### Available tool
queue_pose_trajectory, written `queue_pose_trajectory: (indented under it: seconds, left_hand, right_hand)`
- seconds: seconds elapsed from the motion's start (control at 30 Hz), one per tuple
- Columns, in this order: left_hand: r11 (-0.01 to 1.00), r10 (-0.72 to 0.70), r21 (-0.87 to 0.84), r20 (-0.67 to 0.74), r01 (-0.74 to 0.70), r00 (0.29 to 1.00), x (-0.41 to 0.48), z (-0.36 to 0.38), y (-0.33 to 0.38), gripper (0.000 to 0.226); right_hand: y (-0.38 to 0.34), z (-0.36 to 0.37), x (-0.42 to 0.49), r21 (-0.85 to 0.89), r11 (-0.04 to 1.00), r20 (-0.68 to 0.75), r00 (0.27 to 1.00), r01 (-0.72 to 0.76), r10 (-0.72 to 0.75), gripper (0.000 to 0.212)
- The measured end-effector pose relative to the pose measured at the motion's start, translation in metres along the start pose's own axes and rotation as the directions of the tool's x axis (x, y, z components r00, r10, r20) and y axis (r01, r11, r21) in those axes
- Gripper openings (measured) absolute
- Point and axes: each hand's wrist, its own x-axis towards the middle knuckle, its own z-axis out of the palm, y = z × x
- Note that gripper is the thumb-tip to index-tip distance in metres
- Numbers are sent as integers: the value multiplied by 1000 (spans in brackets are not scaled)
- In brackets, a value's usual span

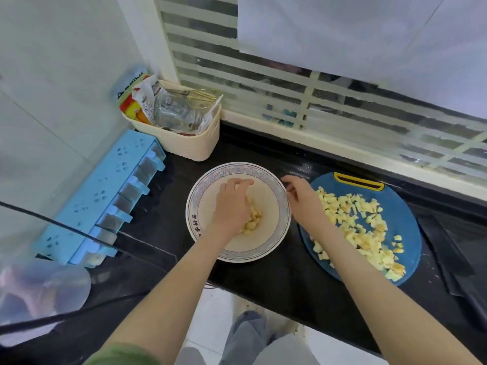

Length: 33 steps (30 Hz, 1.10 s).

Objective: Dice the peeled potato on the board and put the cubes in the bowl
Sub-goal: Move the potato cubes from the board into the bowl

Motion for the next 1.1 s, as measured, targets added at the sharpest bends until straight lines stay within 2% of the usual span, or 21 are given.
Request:
queue_pose_trajectory:
  seconds: [0.07, 0.1, 0.17, 0.23, 0.3, 0.37, 0.43, 0.5, 0.57, 0.63, 0.67, 0.73, 0.8, 0.9, 1.1]
  left_hand:
    - [999, 42, -20, -3, -42, 999, 3, 10, 13, 44]
    - [997, 74, -38, -1, -74, 997, 5, 16, 24, 42]
    - [988, 146, -58, 20, -145, 989, 6, 31, 44, 40]
    - [975, 218, -68, 60, -214, 974, 6, 47, 64, 39]
    - [959, 280, -78, 110, -273, 954, 5, 62, 83, 39]
    - [947, 321, -62, 150, -315, 935, 3, 72, 94, 38]
    - [937, 349, -59, 186, -344, 918, -1, 82, 105, 37]
    - [934, 357, -55, 215, -353, 909, -5, 89, 111, 36]
    - [934, 355, -46, 228, -355, 907, -7, 92, 114, 36]
    - [934, 356, -46, 215, -355, 909, -8, 94, 112, 34]
    - [933, 358, -46, 211, -357, 909, -9, 95, 113, 34]
    - [935, 353, -49, 214, -351, 911, -10, 97, 114, 35]
    - [935, 353, -45, 211, -352, 911, -11, 99, 116, 35]
    - [935, 353, -46, 198, -351, 915, -12, 104, 120, 35]
    - [940, 337, -32, 209, -338, 918, -12, 113, 127, 37]
  right_hand:
    - [28, -25, -8, 6, 994, -93, 990, -109, 109, 22]
    - [45, -39, -15, 8, 983, -81, 980, -181, 181, 16]
    - [78, -59, -36, -50, 966, 73, 964, -253, 256, 11]
    - [102, -68, -58, -102, 977, 245, 948, -185, 205, 13]
    - [121, -67, -75, -198, 980, 286, 954, -37, 93, 15]
    - [133, -57, -81, -325, 942, 268, 963, 86, 5, 28]
    - [145, -50, -82, -357, 924, 235, 971, 138, -55, 36]
    - [152, -47, -82, -397, 899, 193, 975, 183, -113, 35]
    - [153, -48, -81, -390, 892, 143, 972, 229, -187, 25]
    - [145, -51, -80, -330, 932, 45, 989, 147, -140, 8]
    - [140, -56, -81, -277, 959, -23, 997, 60, -69, 2]
    - [135, -64, -82, -116, 980, -99, 983, -164, 153, 12]
    - [138, -70, -82, -25, 951, -130, 944, -308, 302, 12]
    - [151, -78, -80, 21, 918, -155, 906, -396, 394, 8]
    - [169, -80, -79, -54, 909, -78, 909, -414, 410, 10]
